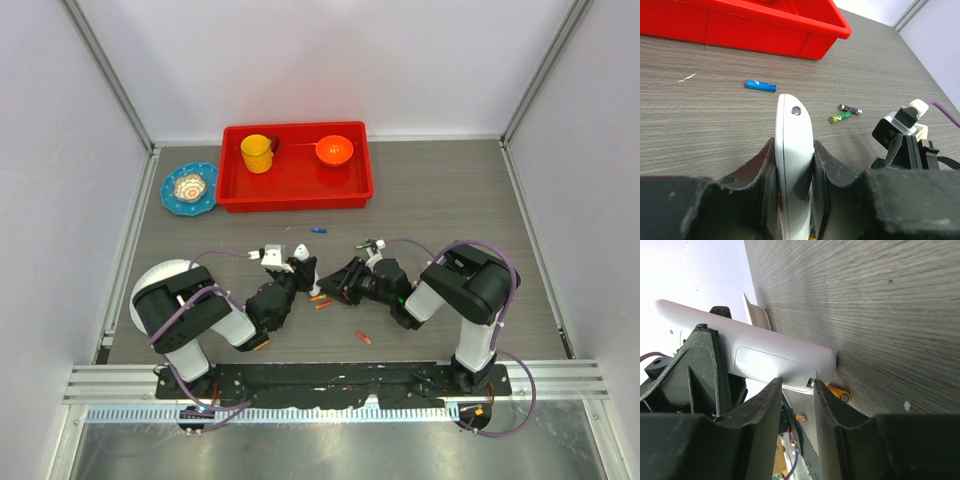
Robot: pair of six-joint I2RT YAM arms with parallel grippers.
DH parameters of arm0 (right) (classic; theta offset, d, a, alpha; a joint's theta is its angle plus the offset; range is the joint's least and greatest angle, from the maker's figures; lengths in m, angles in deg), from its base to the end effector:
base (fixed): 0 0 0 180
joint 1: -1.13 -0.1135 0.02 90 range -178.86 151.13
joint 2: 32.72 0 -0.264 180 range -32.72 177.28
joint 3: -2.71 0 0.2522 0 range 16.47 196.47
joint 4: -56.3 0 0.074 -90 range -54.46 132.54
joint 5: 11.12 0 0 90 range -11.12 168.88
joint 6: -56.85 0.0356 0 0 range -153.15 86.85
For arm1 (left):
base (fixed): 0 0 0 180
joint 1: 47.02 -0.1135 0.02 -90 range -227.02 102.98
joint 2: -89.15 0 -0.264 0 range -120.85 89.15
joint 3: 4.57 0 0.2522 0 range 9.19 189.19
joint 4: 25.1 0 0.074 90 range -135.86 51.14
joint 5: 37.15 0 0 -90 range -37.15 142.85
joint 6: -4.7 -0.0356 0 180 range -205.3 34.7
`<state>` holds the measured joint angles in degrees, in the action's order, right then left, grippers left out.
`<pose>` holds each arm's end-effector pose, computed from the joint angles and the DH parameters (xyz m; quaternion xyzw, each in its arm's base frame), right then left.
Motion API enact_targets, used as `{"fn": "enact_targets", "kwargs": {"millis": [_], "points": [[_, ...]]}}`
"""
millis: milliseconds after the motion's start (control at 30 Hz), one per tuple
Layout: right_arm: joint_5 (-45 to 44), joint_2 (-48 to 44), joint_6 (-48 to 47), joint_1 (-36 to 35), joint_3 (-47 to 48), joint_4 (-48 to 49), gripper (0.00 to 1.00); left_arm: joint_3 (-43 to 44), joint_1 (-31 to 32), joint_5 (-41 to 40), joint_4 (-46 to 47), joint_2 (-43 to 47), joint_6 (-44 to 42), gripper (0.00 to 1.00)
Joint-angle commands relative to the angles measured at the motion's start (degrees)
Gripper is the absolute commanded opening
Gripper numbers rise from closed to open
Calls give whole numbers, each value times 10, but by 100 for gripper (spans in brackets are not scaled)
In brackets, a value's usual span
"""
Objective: Load the batteries into the remote control
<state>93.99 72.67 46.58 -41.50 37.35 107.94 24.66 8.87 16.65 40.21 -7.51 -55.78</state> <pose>0.1965 0.1935 0.0945 0.1846 0.7899 0.5553 0.1833 0.1576 -0.1953 0.1390 -0.0538 0.7156 -0.2829 0.6364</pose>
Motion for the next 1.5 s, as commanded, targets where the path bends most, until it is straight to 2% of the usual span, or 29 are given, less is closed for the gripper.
{"fn": "enact_targets", "kwargs": {"millis": [0,400,1467], "points": [[-9,-2,-1,-3,20,27,37,1,9,-7,95,-12,-16,0],[-9,1,1,-3,22,34,29,-1,12,-2,96,-14,-21,0],[-11,-38,-3,-3,14,21,28,1,21,-22,95,-19,-69,0]]}}
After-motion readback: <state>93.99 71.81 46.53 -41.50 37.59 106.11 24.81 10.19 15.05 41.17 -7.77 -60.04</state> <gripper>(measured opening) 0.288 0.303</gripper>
